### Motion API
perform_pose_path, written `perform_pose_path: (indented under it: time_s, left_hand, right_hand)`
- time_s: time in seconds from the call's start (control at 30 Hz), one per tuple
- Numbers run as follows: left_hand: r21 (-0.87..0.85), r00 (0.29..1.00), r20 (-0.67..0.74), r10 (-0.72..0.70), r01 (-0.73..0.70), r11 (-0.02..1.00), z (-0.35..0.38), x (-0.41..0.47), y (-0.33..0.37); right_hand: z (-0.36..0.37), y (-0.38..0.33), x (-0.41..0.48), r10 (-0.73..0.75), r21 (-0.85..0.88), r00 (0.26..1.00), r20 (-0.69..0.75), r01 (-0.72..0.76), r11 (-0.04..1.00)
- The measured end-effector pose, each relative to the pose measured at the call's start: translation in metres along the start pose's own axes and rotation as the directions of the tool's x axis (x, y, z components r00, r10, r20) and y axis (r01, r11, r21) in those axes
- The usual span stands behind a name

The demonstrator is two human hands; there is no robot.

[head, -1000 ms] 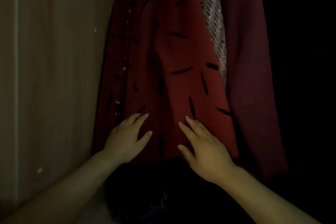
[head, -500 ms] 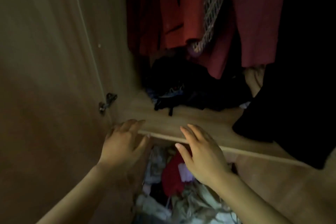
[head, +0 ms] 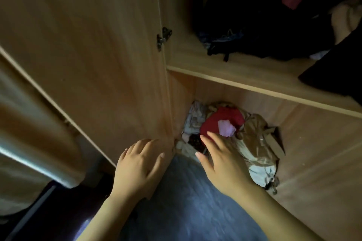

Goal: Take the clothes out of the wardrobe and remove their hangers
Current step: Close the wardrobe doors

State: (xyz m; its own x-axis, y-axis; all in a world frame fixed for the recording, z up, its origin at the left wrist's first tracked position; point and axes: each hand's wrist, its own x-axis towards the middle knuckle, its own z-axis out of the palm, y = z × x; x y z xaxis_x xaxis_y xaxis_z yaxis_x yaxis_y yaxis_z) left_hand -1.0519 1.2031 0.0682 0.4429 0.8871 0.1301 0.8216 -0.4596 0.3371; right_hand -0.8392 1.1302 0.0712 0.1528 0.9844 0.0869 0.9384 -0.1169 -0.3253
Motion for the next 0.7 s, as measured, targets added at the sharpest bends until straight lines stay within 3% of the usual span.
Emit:
perform_pose_path:
  time_s: [0.2, 0.43, 0.7]
  left_hand:
    - [-0.059, 0.989, -0.115, -0.094, 0.088, 0.994, -0.043, -0.037, -0.073]
    - [-0.057, 0.978, -0.184, -0.095, 0.086, 0.995, -0.101, -0.043, -0.159]
    - [-0.063, 0.994, -0.109, -0.01, 0.003, 0.998, -0.121, -0.026, -0.217]
  right_hand:
    - [0.013, -0.08, 0.017, -0.108, 0.089, 0.993, -0.04, 0.111, 0.99]
    - [0.006, -0.202, 0.06, -0.2, 0.215, 0.964, -0.175, 0.236, 0.948]
    - [0.004, -0.293, 0.1, 0.006, 0.317, 0.936, -0.352, 0.113, 0.942]
